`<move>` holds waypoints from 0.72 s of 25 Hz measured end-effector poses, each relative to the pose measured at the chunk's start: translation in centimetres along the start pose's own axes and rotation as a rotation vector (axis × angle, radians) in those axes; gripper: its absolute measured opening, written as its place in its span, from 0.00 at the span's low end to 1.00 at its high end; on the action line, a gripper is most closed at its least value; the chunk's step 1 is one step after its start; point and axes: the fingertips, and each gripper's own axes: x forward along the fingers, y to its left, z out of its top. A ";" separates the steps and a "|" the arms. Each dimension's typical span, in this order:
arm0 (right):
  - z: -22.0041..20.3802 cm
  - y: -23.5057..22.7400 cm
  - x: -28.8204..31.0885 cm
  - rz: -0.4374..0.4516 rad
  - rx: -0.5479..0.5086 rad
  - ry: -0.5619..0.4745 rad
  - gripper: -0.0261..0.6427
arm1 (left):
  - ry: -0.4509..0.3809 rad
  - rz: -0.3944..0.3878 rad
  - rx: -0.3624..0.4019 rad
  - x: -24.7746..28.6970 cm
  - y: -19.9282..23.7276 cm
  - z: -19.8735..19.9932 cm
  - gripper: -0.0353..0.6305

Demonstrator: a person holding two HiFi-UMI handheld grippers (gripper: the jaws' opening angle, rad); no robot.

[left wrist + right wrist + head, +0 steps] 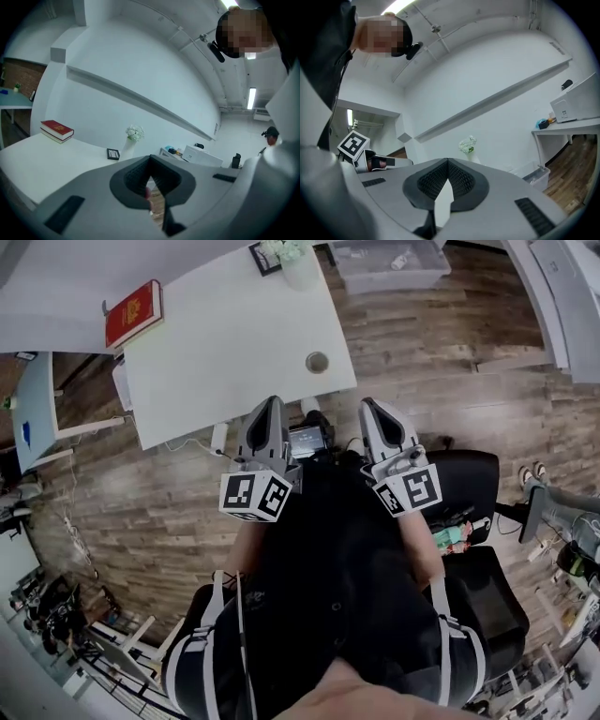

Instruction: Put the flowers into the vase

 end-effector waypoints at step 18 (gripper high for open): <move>-3.9 12.8 -5.8 0.132 -0.002 0.066 0.07 | -0.085 0.094 0.021 -16.6 1.4 -0.7 0.12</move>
